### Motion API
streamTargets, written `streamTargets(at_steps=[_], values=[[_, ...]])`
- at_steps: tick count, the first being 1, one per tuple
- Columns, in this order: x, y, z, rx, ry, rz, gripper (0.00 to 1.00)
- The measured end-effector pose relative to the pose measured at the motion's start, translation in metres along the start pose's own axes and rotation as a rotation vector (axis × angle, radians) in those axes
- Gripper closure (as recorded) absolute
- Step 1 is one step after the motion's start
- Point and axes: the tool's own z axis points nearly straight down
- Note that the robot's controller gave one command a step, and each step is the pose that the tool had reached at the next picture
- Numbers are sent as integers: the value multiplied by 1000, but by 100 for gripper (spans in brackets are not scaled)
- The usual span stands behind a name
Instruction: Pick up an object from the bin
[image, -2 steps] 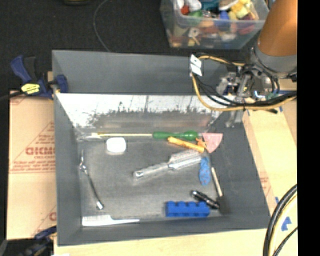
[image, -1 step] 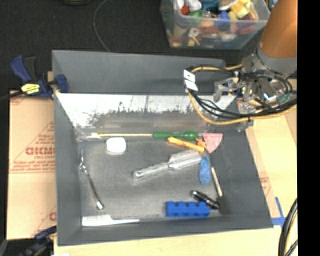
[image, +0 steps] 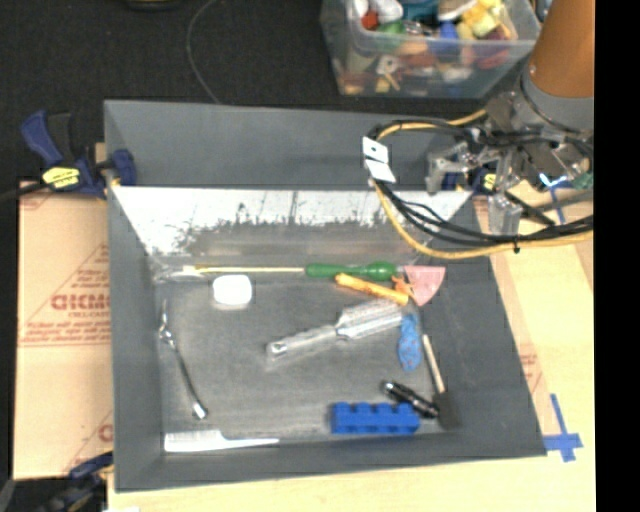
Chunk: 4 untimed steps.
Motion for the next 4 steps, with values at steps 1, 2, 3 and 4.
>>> streamTargets(at_steps=[1,2,3,4], values=[[-30,11,-9,-2,6,-270,0],[-13,13,-60,2,1,-660,0],[-37,50,-44,-2,0,-800,0],[-13,36,-144,7,-5,-756,0]])
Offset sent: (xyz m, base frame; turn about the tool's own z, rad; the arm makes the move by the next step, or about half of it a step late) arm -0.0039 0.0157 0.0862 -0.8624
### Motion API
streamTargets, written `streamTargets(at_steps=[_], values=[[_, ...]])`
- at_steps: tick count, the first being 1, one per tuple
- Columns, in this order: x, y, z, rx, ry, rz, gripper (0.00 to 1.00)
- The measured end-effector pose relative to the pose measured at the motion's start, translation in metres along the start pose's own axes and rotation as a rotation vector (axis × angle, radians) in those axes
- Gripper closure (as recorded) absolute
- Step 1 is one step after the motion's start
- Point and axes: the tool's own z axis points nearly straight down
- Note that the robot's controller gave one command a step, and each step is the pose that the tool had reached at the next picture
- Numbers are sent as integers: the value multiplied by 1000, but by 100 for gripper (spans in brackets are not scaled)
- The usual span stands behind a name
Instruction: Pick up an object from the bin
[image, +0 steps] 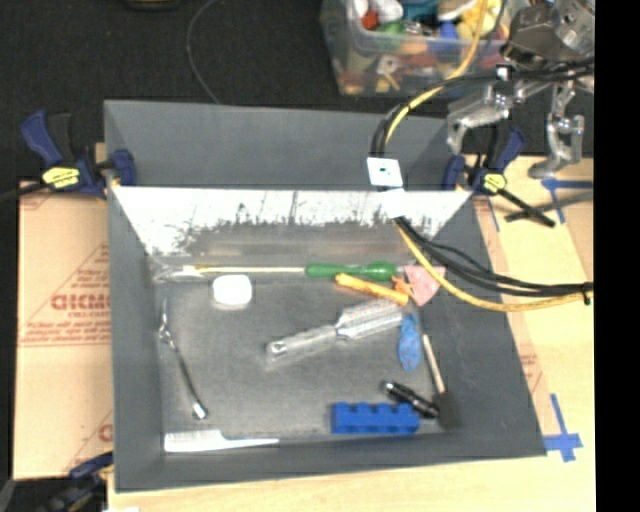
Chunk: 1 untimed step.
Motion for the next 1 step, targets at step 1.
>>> streamTargets(at_steps=[1], values=[[-20,35,-11,-13,-4,-431,0]])
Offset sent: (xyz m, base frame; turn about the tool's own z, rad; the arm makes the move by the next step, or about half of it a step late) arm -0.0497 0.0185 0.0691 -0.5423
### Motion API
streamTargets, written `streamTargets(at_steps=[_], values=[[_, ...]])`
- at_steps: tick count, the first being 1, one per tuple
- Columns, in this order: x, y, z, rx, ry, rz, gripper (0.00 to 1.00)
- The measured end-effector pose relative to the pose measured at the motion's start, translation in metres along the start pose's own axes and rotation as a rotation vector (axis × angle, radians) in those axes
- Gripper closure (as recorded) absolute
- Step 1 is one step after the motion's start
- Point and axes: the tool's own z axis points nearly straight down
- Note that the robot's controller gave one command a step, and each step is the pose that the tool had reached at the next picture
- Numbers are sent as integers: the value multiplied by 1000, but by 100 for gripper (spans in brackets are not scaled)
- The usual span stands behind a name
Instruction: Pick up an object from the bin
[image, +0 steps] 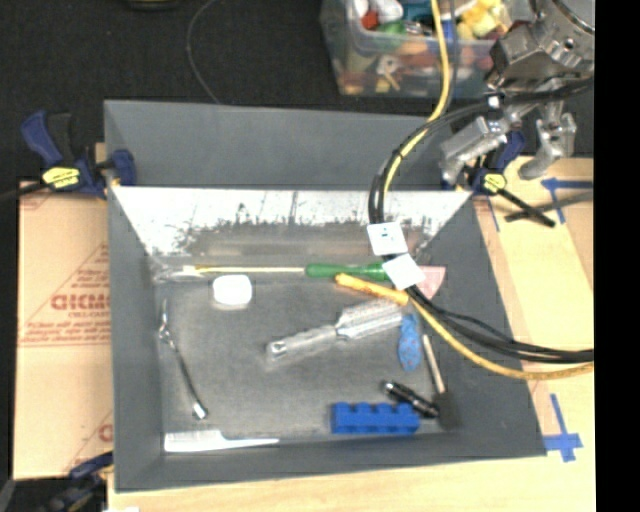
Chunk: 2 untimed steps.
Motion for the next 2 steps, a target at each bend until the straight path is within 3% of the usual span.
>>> streamTargets(at_steps=[1,2], values=[[12,25,-65,29,11,-108,0],[-18,10,-85,8,1,-441,0]])
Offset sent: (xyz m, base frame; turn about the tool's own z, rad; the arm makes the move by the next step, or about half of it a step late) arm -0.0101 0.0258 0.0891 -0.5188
